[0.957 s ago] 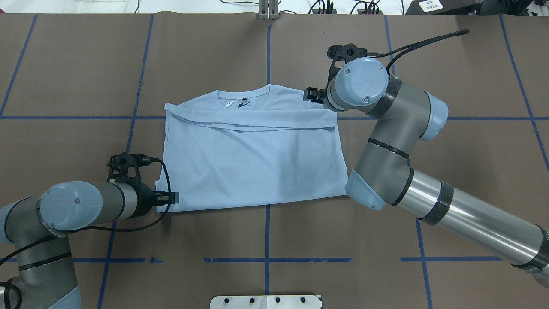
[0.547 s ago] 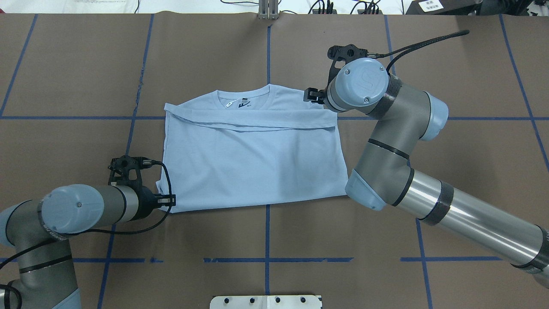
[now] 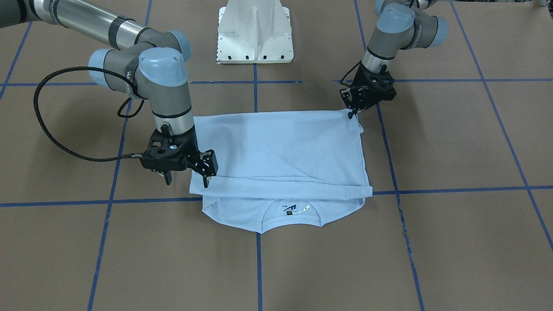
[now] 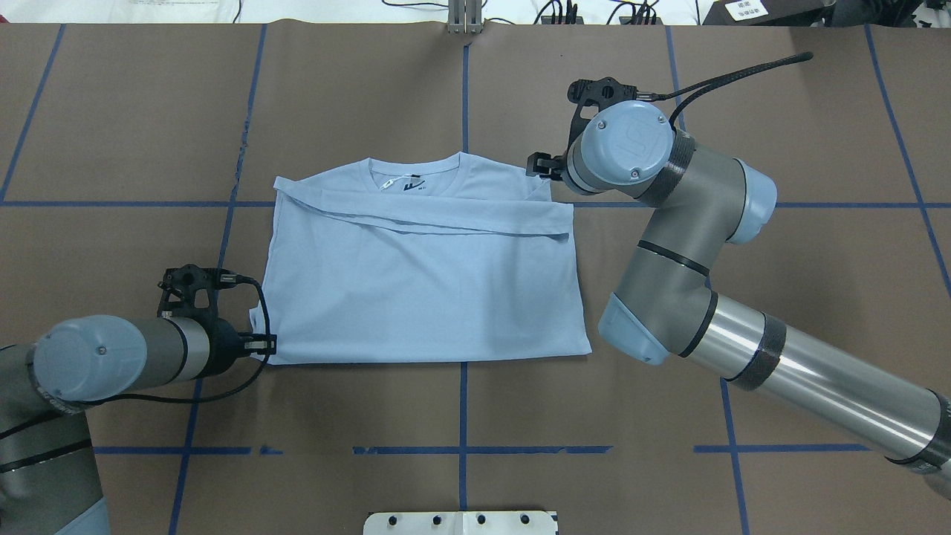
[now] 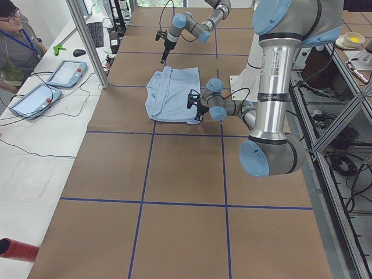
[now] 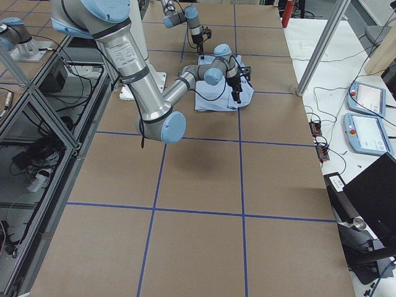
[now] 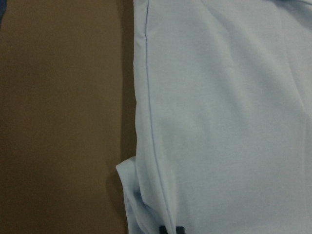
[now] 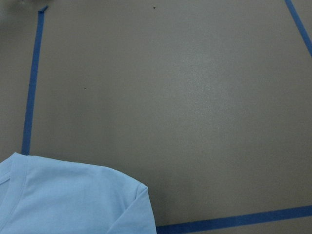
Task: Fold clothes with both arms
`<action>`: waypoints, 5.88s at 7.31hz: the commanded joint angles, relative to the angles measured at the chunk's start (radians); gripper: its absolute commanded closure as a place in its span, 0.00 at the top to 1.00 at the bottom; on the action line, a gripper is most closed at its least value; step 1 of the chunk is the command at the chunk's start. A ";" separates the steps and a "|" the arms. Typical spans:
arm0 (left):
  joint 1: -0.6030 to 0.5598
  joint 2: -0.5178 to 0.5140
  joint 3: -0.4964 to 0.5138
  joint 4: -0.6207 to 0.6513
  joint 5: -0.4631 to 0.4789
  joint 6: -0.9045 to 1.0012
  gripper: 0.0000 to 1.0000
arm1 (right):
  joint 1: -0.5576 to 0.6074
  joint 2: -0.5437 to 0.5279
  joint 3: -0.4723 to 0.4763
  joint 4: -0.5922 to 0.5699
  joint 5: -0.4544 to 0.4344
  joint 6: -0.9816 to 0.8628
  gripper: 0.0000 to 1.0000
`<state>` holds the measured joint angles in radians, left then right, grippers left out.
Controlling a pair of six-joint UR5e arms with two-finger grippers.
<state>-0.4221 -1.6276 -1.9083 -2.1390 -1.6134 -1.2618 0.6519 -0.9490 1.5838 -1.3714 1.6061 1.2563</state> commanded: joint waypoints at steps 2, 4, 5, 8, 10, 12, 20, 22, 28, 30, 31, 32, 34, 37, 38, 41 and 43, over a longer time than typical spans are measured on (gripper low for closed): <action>-0.209 -0.021 0.076 0.004 -0.008 0.255 0.00 | 0.000 0.001 0.001 0.000 -0.002 0.003 1.00; -0.346 -0.201 0.293 -0.002 -0.008 0.382 0.00 | -0.002 0.006 0.001 0.000 -0.002 0.006 1.00; -0.406 -0.315 0.418 -0.004 -0.010 0.436 0.00 | -0.002 0.007 0.001 0.018 0.000 0.006 1.00; -0.500 -0.663 0.899 -0.103 -0.010 0.501 0.00 | -0.003 0.009 0.007 0.038 0.002 0.011 1.00; -0.503 -0.669 0.930 -0.147 -0.013 0.502 0.34 | -0.009 0.010 0.024 0.038 0.000 0.017 1.00; -0.524 -0.661 0.917 -0.217 -0.110 0.548 1.00 | -0.021 0.039 0.016 0.040 -0.003 0.093 1.00; -0.526 -0.555 0.756 -0.220 -0.155 0.536 1.00 | -0.198 0.269 -0.292 0.025 -0.115 0.549 0.66; -0.523 -0.554 0.756 -0.220 -0.155 0.535 1.00 | -0.218 0.263 -0.294 -0.006 -0.126 0.549 0.63; -0.520 -0.540 0.756 -0.248 -0.155 0.535 1.00 | -0.221 0.268 -0.283 -0.029 -0.130 0.549 0.00; -0.518 -0.540 0.756 -0.248 -0.155 0.535 1.00 | -0.221 0.257 -0.245 -0.032 -0.133 0.539 0.00; -0.518 -0.540 0.756 -0.248 -0.155 0.523 1.00 | -0.219 0.203 -0.149 -0.053 -0.135 0.538 0.00; -0.514 -0.540 0.756 -0.249 -0.155 0.506 1.00 | -0.222 0.090 0.004 -0.081 -0.136 0.538 0.00; -0.514 -0.540 0.756 -0.249 -0.155 0.506 1.00 | -0.361 -0.101 0.312 -0.200 -0.248 0.549 0.00; -0.514 -0.540 0.755 -0.249 -0.155 0.504 1.00 | -0.559 -0.261 0.472 -0.242 -0.397 0.647 0.00; -0.514 -0.540 0.755 -0.249 -0.155 0.504 1.00 | -0.572 -0.275 0.472 -0.242 -0.403 0.647 0.00; -0.511 -0.540 0.741 -0.249 -0.155 0.503 1.00 | -0.571 -0.249 0.464 -0.250 -0.400 0.425 1.00; -0.508 -0.540 0.741 -0.249 -0.155 0.501 1.00 | -0.592 -0.240 0.458 -0.242 -0.402 0.232 1.00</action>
<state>-0.9309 -2.1678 -1.1665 -2.3884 -1.7687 -0.7603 0.0721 -1.1982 2.0449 -1.6168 1.2046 1.6122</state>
